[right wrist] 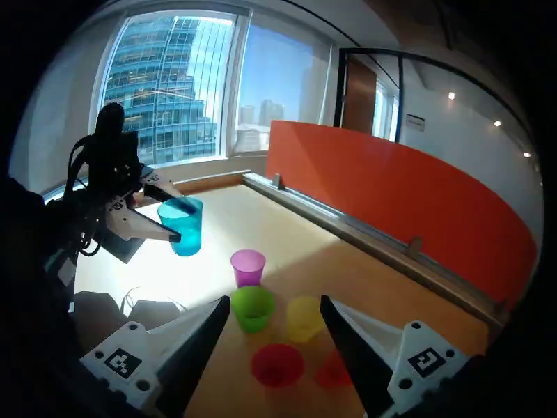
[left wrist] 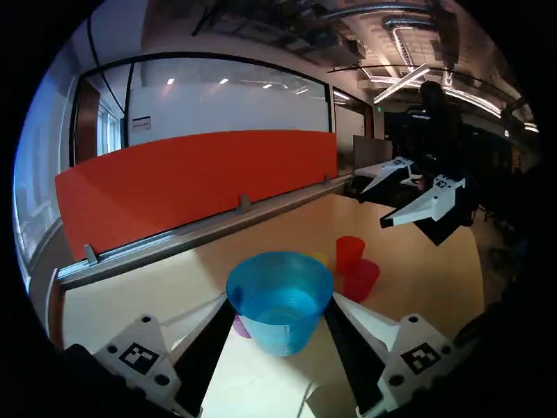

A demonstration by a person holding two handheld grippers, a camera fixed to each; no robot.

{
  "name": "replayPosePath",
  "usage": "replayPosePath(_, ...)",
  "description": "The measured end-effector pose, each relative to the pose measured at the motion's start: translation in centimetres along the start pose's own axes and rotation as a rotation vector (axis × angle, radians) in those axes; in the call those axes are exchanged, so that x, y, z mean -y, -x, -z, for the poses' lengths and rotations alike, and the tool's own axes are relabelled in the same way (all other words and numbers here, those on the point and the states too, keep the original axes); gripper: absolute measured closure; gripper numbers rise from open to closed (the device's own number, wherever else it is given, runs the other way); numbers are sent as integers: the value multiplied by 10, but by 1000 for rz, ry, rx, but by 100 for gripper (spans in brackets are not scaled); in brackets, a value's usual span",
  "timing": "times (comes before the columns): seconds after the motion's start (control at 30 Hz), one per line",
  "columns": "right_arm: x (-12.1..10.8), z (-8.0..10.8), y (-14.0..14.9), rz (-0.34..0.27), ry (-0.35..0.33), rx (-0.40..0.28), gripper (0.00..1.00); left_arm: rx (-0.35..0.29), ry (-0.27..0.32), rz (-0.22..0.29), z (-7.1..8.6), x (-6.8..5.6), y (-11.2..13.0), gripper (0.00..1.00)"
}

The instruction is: Pour water

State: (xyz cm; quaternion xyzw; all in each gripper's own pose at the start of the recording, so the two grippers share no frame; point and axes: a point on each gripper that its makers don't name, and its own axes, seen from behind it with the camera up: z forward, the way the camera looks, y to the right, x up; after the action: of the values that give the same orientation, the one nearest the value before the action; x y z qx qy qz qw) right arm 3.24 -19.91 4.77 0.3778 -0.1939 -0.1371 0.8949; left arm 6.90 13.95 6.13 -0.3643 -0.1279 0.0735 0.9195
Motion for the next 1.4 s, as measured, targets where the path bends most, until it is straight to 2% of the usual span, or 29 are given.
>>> replayPosePath(0.37, 8, -17, 4, 10, -23, 19, 0, -99, -16, 16, 20, 2, -31, 16)
replayPosePath(0.87, 16, -39, 12, 19, -50, 45, 0, -160, -45, 4, 37, 10, -57, 16)
replayPosePath(1.4, 31, -77, 38, 9, -106, 111, 0, -203, -73, -18, 54, 15, -75, 16)
